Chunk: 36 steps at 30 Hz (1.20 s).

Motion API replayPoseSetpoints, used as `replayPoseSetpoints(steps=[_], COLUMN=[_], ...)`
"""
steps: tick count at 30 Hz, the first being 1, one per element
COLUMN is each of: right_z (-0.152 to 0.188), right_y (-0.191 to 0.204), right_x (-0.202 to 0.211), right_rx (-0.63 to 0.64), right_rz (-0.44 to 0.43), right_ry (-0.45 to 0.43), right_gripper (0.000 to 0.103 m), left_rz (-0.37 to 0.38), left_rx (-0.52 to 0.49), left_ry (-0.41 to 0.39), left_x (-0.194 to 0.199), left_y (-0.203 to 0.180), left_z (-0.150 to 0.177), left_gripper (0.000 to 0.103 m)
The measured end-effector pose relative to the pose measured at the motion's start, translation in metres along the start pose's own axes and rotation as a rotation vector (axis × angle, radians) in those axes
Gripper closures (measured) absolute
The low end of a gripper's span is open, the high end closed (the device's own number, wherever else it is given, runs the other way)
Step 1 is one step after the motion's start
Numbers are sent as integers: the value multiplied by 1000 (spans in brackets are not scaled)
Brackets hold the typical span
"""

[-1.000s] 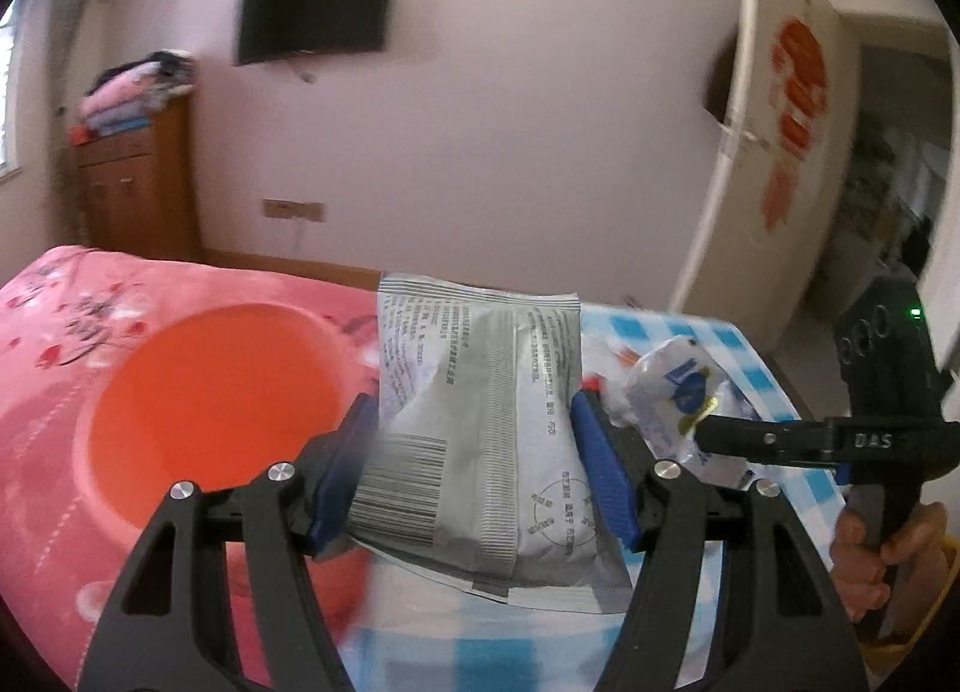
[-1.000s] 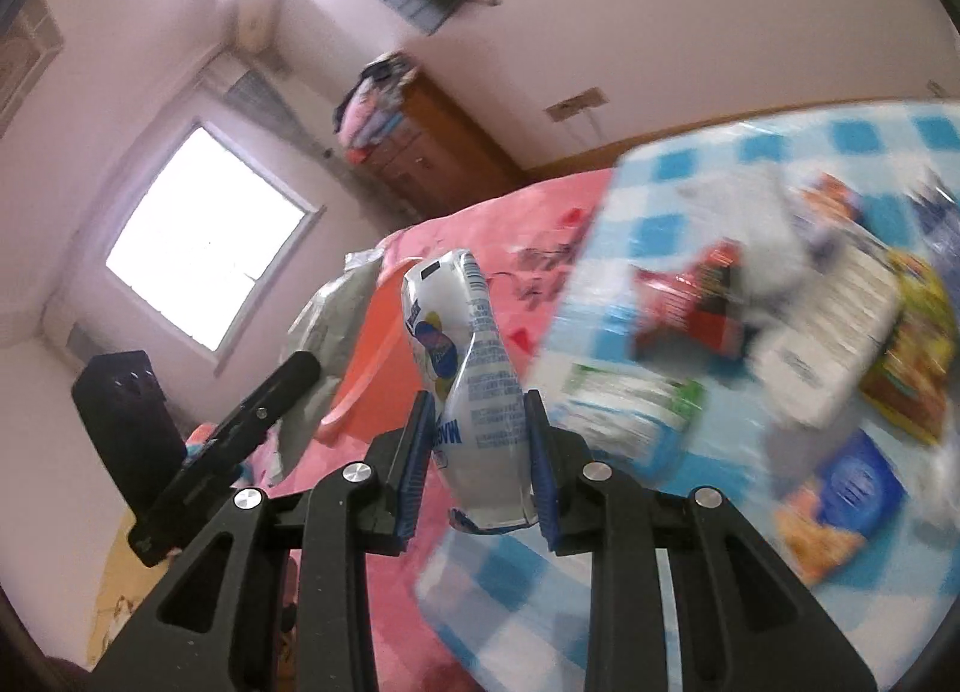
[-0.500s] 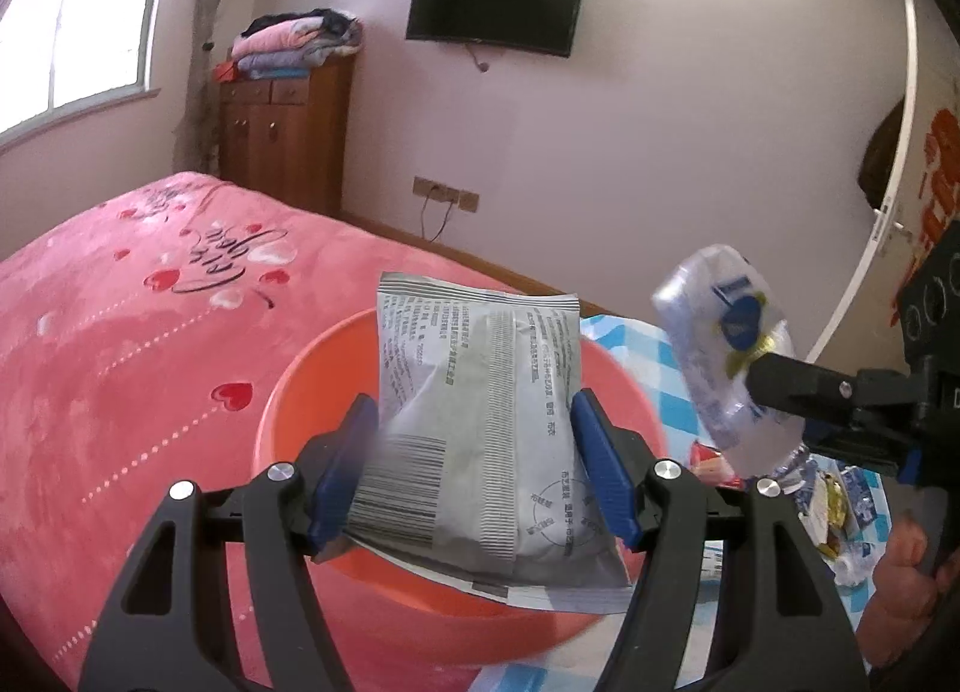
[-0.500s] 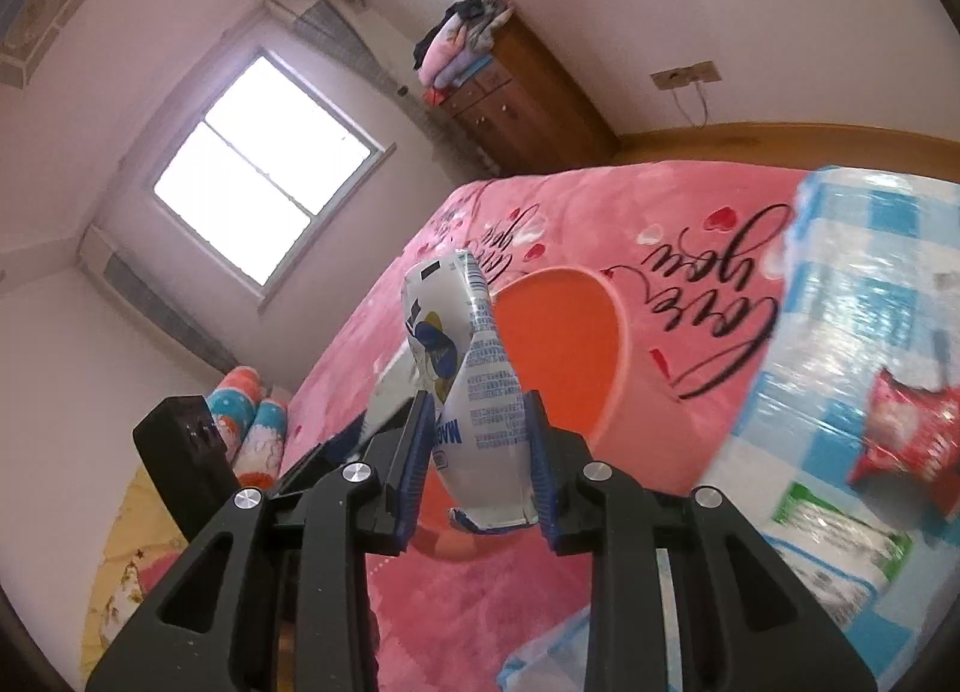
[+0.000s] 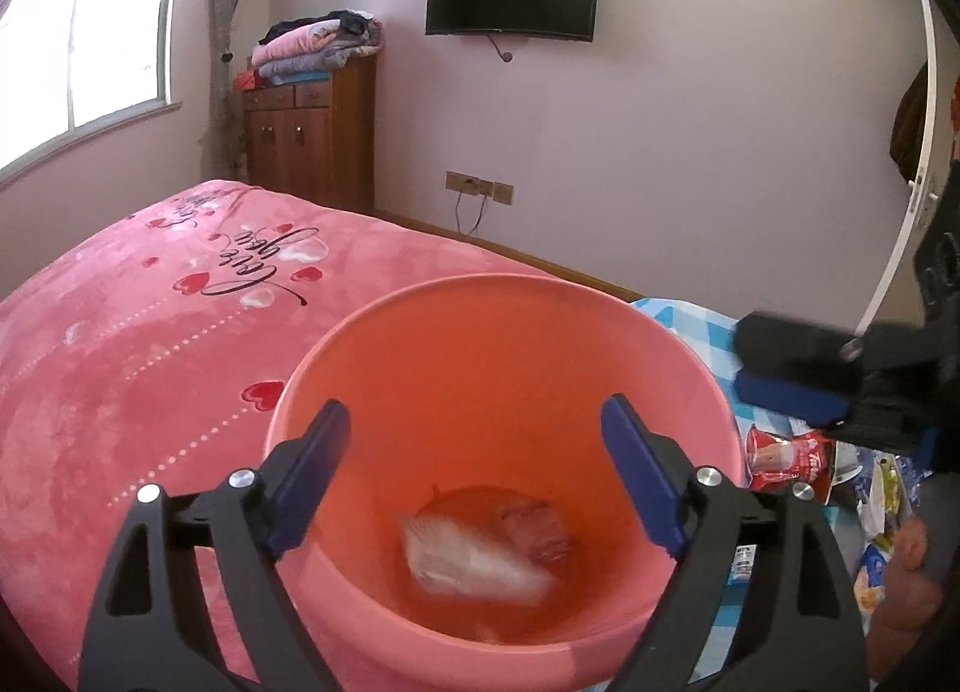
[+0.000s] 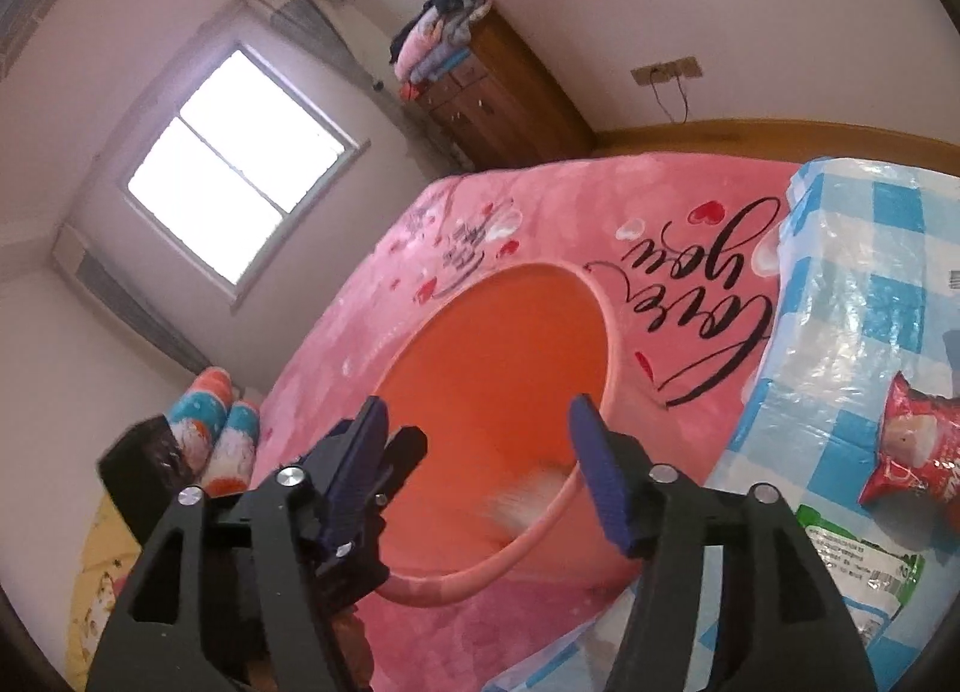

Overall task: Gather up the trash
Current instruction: 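Carry the grey wrapper and bottle over the orange bucket and open both grippers, then return both tools from the bucket to the table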

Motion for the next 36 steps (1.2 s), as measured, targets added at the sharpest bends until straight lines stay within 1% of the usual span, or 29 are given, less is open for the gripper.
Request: replayPoseSetpoints(steps=[2, 3, 5, 7, 10, 12, 14, 17, 18, 20, 23, 25, 28, 31, 36], right_z=[-2, -3, -2, 2, 13, 20, 28, 35, 35, 39, 44, 51, 59, 69, 81], right_y=[-7, -11, -17, -26, -40, -50, -59, -73, -78, -87, -100, -110, -121, -128, -140], right_x=[13, 22, 37, 53, 70, 79, 91, 111, 117, 131, 147, 155, 164, 177, 187], right_rx=[3, 8, 22, 42, 66, 77, 81, 70, 67, 63, 62, 55, 40, 37, 34], right_rz=[29, 40, 65, 113, 154, 182, 198, 227, 233, 256, 305, 339, 366, 380, 403], right_ry=[-46, -74, -124, -180, -236, -261, -305, -373, -391, -436, -480, -484, -493, -507, -523], right_gripper=[27, 25, 22, 19, 15, 14, 13, 8, 8, 5, 5, 5, 5, 5, 5], left_rz=[16, 24, 25, 12, 52, 57, 66, 101, 107, 120, 159, 174, 206, 204, 219], left_rx=[5, 5, -3, -15, -30, -56, -83, -104, -111, -128, -132, -128, -129, -148, -166], left_ry=[-8, -18, -53, -113, -183, -212, -242, -267, -276, -282, -262, -265, -258, -270, -250], left_x=[2, 4, 10, 21, 35, 42, 49, 58, 61, 65, 67, 70, 75, 83, 85], left_y=[-1, -2, -4, -8, -21, -32, -43, -60, -66, -77, -89, -96, -107, -118, -130], left_z=[1, 1, -2, -6, -11, -13, -15, -14, -14, -10, -1, 4, 11, 17, 28], left_gripper=[16, 16, 16, 15, 15, 15, 15, 15, 15, 15, 15, 15, 15, 15, 15])
Point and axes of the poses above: each gripper's, at about its wrist camera, not at the fingertips, and x roughly against the way its jaws point, y to its left, z to its underside, the point moved 8 cm from there along -x, roughly the way its jaws point, and after that the axes turned 13 degrees about -x, right-handed, at the moved point
